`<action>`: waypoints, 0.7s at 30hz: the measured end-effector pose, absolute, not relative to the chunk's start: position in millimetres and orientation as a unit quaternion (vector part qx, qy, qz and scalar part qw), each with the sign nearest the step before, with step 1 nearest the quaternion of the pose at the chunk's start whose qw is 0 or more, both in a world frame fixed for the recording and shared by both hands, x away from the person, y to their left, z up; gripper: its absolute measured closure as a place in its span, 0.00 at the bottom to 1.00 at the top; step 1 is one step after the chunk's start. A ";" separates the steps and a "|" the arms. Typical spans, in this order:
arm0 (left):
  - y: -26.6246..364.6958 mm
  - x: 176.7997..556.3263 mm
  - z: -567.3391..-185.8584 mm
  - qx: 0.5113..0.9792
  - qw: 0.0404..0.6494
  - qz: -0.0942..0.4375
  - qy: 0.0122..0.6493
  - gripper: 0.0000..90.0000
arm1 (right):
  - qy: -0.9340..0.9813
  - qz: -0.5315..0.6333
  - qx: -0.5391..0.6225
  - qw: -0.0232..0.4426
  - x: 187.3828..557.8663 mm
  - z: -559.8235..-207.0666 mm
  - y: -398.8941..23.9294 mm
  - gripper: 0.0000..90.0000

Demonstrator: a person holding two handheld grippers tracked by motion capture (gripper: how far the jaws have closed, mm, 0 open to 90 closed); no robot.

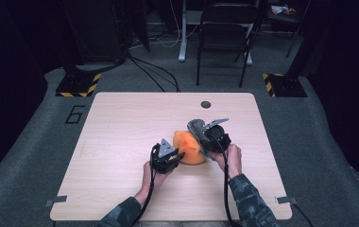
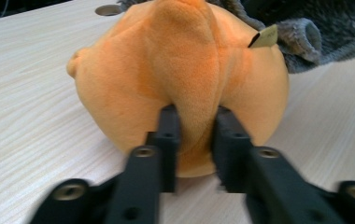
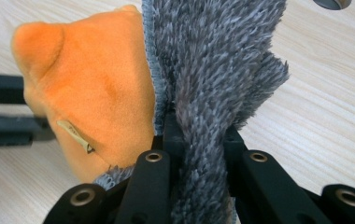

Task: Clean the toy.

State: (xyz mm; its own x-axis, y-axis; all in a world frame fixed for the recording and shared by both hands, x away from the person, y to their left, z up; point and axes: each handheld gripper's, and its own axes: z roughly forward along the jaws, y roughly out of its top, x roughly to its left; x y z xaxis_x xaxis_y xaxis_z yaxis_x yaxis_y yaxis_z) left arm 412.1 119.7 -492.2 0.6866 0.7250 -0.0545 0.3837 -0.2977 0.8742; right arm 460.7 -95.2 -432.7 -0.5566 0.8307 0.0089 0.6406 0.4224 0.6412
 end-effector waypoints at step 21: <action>124.9 411.9 -479.0 0.769 0.485 0.151 0.388 0.91 | 0.837 0.309 0.409 0.192 444.4 -409.9 -72.7 0.88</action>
State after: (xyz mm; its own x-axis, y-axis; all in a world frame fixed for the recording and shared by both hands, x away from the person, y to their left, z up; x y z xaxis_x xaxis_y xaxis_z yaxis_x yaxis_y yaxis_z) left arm 411.9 124.9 -479.0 0.6535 0.7431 -0.1441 0.4503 -0.2285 0.8631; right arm 444.4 -72.7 -409.9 -0.5918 0.8031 -0.0692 0.5660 0.4751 0.6738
